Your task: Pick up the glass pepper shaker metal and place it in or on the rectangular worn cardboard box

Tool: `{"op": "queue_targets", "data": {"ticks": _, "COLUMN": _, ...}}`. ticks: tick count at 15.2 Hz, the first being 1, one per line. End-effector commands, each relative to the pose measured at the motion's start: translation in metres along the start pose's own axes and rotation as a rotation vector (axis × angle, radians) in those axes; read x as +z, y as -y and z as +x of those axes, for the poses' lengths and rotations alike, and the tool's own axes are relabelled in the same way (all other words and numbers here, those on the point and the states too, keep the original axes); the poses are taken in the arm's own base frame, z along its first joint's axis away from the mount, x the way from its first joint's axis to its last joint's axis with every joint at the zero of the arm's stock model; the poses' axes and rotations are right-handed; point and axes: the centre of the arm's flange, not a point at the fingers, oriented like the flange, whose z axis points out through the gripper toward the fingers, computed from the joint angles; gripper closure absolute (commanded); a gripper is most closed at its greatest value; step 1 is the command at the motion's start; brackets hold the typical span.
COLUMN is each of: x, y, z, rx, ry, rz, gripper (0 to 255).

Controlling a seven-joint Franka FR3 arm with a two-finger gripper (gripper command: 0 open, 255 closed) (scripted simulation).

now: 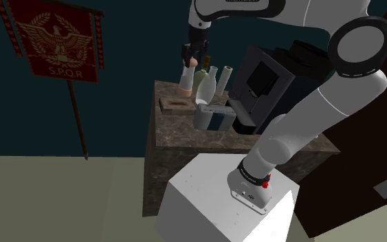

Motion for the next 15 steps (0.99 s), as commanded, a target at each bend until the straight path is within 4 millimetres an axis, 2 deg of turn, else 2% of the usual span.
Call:
{"op": "queue_targets", "data": {"ticks": 1, "x": 0.011, "y": 0.002, "z": 0.000, "rx": 0.000, "ry": -0.001, "rz": 0.000, "gripper": 255}}
{"op": "queue_targets", "data": {"ticks": 8, "x": 0.046, "y": 0.007, "z": 0.000, "rx": 0.000, "ry": -0.001, "rz": 0.000, "gripper": 255}}
{"op": "queue_targets", "data": {"ticks": 15, "x": 0.046, "y": 0.007, "z": 0.000, "rx": 0.000, "ry": -0.001, "rz": 0.000, "gripper": 255}}
